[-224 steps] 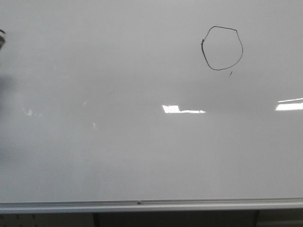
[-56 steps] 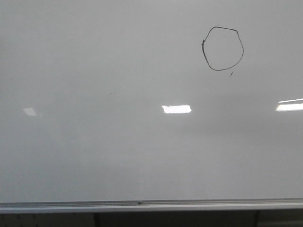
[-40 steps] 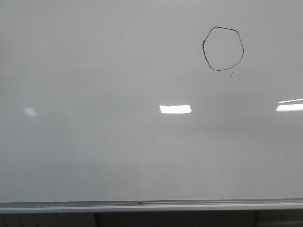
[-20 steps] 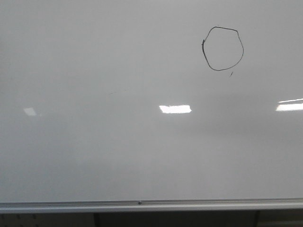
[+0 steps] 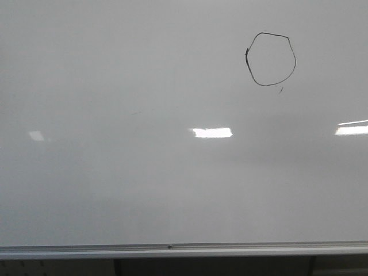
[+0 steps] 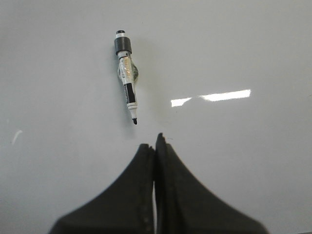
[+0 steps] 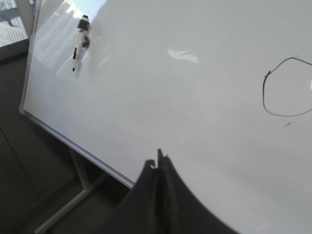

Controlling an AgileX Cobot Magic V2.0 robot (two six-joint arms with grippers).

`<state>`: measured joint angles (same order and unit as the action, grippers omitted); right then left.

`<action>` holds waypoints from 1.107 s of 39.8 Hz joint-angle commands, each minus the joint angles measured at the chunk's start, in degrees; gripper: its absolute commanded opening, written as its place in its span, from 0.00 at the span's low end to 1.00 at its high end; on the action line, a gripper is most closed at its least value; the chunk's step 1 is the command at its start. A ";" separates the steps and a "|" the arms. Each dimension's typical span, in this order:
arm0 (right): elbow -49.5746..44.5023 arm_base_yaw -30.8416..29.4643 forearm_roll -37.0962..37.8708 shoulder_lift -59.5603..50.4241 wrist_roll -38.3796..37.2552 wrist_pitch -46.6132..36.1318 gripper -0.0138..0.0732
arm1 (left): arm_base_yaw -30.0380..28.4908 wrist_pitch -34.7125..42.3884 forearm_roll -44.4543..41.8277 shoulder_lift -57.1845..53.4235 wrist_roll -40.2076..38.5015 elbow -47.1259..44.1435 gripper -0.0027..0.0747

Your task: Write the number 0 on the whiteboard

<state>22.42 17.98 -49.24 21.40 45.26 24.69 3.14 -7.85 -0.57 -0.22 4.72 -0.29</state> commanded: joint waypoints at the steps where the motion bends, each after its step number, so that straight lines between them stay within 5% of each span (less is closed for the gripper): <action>1: 1.48 -0.29 -1.41 0.24 0.30 -2.60 0.08 | 0.14 5.14 0.57 -1.09 -0.65 -1.30 0.01; 20: 1.48 -0.29 -1.41 0.24 0.30 -3.17 0.08 | 0.14 5.14 0.57 -1.09 -0.65 -1.30 0.01; 28: -1.24 -0.29 2.96 -1.64 -0.41 -12.31 0.08 | 0.14 5.14 0.57 -1.09 -0.65 -1.30 0.01; 44: -17.01 -14.28 34.29 -16.30 -35.67 -21.06 0.08 | 0.14 5.14 0.57 -1.09 -0.65 -1.30 0.01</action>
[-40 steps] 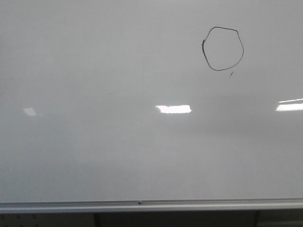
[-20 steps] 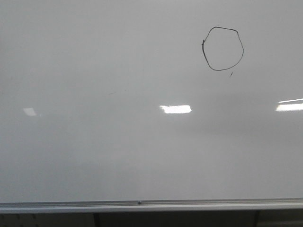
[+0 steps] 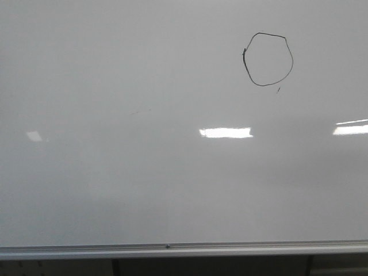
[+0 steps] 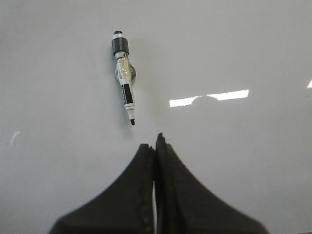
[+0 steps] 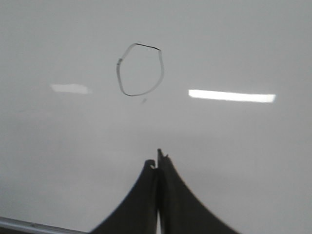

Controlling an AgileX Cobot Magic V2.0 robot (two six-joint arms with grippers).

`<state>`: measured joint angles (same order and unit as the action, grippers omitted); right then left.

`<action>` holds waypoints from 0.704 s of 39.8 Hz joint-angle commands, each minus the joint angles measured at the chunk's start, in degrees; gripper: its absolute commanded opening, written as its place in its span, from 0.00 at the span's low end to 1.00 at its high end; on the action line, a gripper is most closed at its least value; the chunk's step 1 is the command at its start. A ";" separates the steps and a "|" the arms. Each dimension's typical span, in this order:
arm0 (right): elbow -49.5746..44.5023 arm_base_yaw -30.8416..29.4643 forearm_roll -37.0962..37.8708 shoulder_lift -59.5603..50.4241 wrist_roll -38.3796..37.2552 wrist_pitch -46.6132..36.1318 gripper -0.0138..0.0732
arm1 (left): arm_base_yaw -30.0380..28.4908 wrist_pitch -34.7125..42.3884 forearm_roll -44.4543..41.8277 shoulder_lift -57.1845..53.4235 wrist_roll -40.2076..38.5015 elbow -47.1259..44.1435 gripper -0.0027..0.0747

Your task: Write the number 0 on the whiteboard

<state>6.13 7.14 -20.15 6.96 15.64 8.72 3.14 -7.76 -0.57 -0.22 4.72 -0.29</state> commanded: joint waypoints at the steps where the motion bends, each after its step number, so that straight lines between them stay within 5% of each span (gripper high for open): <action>1: -1.36 -4.25 6.61 -2.75 -6.99 -5.09 0.08 | 0.14 5.04 0.57 -1.09 -0.65 -1.30 0.01; 8: -6.16 -7.16 13.26 -7.45 -13.30 -5.09 0.08 | 0.14 5.04 0.57 -1.09 -0.65 -1.30 0.01; 28: -7.72 -7.16 13.41 -8.39 -13.55 -4.01 0.08 | 0.14 5.04 0.57 -0.99 -0.65 -1.30 0.01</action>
